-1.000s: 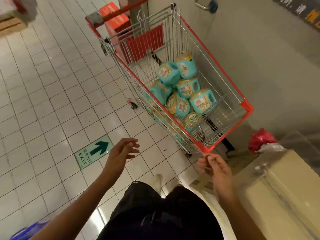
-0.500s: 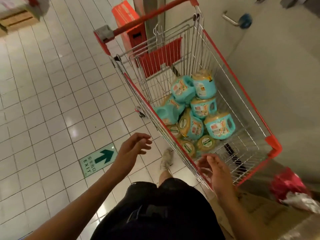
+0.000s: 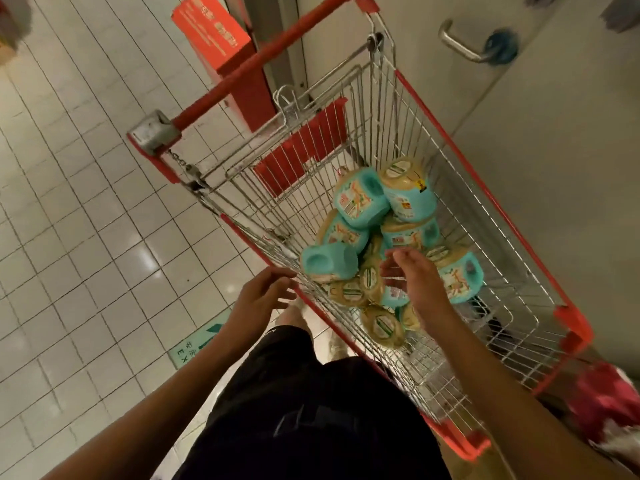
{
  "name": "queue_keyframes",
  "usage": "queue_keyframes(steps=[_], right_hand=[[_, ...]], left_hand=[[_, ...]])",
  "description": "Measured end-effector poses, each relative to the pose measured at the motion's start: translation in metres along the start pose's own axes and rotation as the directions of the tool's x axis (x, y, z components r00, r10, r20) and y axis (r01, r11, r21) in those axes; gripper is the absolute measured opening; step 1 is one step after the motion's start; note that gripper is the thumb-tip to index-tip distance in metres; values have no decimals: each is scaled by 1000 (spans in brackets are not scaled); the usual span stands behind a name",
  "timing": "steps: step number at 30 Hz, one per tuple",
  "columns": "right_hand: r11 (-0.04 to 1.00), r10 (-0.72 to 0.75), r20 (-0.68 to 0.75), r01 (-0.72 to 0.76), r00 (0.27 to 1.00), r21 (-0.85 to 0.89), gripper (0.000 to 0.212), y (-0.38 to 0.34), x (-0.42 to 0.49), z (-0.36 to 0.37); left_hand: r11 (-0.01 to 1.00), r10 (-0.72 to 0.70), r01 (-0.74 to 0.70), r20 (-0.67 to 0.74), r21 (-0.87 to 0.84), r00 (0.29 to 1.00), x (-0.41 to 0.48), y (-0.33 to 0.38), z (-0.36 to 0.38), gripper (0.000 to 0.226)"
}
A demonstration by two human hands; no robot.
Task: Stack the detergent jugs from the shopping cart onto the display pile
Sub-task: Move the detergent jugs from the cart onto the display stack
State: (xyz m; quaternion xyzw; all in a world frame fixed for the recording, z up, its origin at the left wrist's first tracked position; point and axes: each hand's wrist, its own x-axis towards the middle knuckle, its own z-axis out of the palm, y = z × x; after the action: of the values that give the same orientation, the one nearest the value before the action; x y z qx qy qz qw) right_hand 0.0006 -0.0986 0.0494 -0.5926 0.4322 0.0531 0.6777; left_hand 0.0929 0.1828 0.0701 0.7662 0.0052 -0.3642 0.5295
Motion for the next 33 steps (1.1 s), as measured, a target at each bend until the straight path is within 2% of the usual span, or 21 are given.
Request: queue_keyframes(steps=[4, 7, 10, 12, 15, 17, 20, 23, 24, 27, 30, 33], right_hand=[[996, 83, -49, -83, 995, -11, 18, -10, 67, 28], [991, 126, -93, -129, 988, -19, 20, -18, 112, 53], [984, 122, -125, -137, 985, -117, 14, -26, 168, 78], [971, 127, -136, -151, 983, -186, 23, -30, 204, 92], [924, 114, -128, -152, 985, -351, 39, -33, 258, 107], [881, 86, -137, -139, 987, -452, 50, -32, 295, 110], [746, 26, -109, -92, 994, -659, 63, -22, 349, 108], [498, -10, -41, -31, 999, -867, 73, -5, 386, 114], [446, -6, -32, -26, 999, -894, 76, 0, 397, 117], [424, 43, -92, -102, 995, -900, 82, 10, 418, 121], [542, 99, -149, -179, 984, -821, 83, 17, 432, 114], [431, 135, -167, -210, 977, -878, 90, 21, 436, 110]], left_hand=[[988, -153, 151, 124, 32, 980, 93, 10, 14, 16], [947, -319, 305, 208, 97, 924, 158, 16, 35, 16], [912, -407, 372, 282, 171, 869, 217, 21, 53, 15], [882, -470, 434, 293, 182, 832, 255, 20, 62, 14], [773, -624, 629, 273, 81, 732, 311, 14, 70, 16], [715, -676, 699, 266, 14, 687, 343, 5, 77, 18], [697, -693, 717, 243, -15, 679, 382, -19, 94, 22], [706, -687, 705, 182, -57, 703, 407, -42, 107, 23], [710, -685, 700, 155, -80, 712, 416, -49, 111, 24], [716, -685, 691, 96, -98, 723, 437, -70, 122, 43], [701, -687, 691, 92, -177, 721, 455, -81, 130, 50], [648, -708, 718, 147, -254, 691, 464, -78, 136, 56]])
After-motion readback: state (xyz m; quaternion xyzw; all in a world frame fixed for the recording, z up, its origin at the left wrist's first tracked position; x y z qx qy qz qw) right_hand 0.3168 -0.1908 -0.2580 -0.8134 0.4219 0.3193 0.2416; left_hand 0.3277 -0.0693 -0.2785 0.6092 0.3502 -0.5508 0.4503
